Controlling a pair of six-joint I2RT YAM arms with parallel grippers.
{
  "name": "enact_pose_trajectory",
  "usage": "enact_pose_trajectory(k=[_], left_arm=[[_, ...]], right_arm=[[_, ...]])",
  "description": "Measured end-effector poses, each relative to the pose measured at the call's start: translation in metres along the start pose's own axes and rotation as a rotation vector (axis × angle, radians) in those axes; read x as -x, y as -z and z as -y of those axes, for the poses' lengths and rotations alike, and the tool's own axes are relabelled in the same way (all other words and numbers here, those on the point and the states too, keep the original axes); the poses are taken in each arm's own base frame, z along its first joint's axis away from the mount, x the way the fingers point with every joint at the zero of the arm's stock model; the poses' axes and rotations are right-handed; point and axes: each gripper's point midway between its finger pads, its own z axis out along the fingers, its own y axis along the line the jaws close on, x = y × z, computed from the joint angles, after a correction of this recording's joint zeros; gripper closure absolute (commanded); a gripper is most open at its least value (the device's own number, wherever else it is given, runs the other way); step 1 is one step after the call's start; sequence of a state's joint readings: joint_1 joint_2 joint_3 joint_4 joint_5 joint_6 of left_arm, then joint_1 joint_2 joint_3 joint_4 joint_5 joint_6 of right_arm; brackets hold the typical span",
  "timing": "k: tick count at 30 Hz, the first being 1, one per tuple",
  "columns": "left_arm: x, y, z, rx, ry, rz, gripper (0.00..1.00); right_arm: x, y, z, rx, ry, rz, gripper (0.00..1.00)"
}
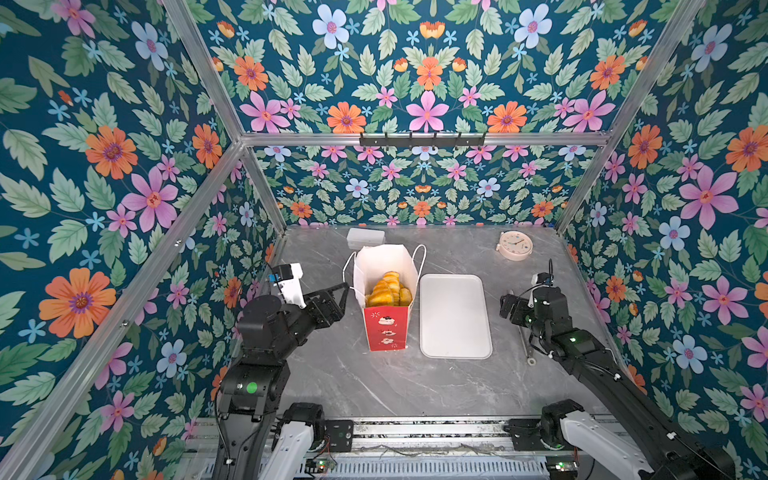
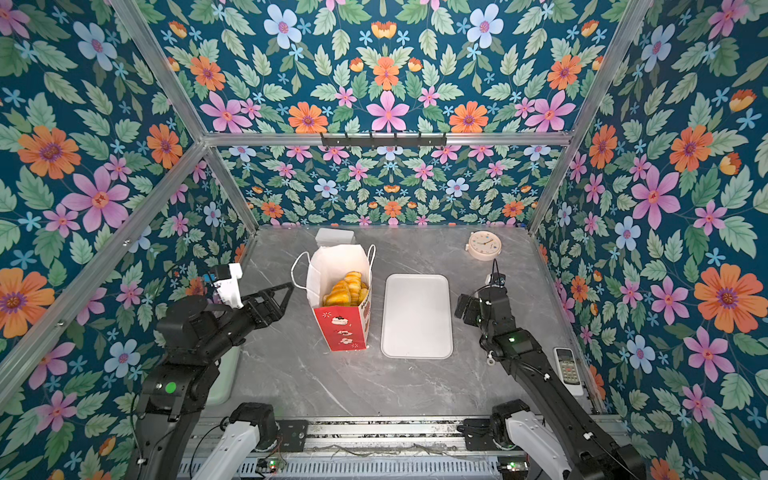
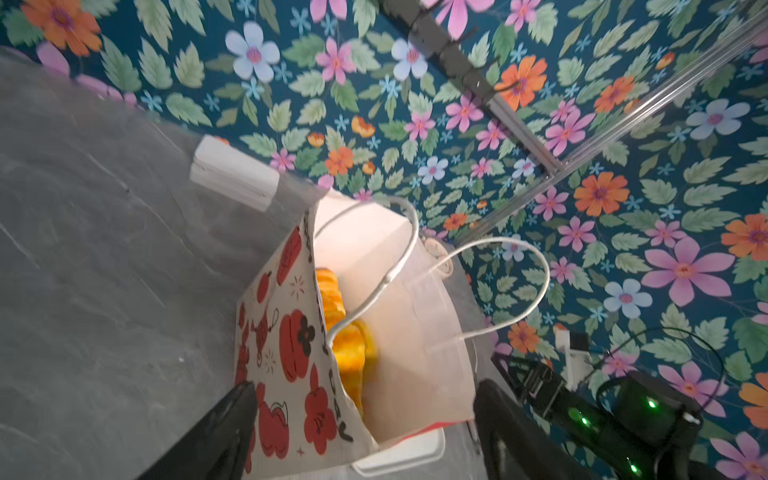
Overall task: Take the fake bread out of the paper bag
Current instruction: 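Reach the left gripper to the bag rim while the right moves toward the tongs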
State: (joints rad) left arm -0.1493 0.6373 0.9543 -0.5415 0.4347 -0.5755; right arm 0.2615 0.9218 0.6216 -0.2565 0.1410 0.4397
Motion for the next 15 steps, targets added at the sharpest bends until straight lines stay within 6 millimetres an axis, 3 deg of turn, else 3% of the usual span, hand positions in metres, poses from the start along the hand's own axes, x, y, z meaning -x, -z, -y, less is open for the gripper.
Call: enact_pose_trajectory(k=[11, 15], left_arm=[[-0.028, -0.064, 0.003, 0.05, -0.05, -0.223, 0.18], [-0.029, -0.078, -0.008, 0.138, -0.076, -0.22, 0.22]], right_arm=[[-0.018, -0.002, 0.003, 0.011, -0.021, -0.038, 0.01], [-0.023, -0.002, 0.006, 0.002, -0.018, -0.051, 0.01]])
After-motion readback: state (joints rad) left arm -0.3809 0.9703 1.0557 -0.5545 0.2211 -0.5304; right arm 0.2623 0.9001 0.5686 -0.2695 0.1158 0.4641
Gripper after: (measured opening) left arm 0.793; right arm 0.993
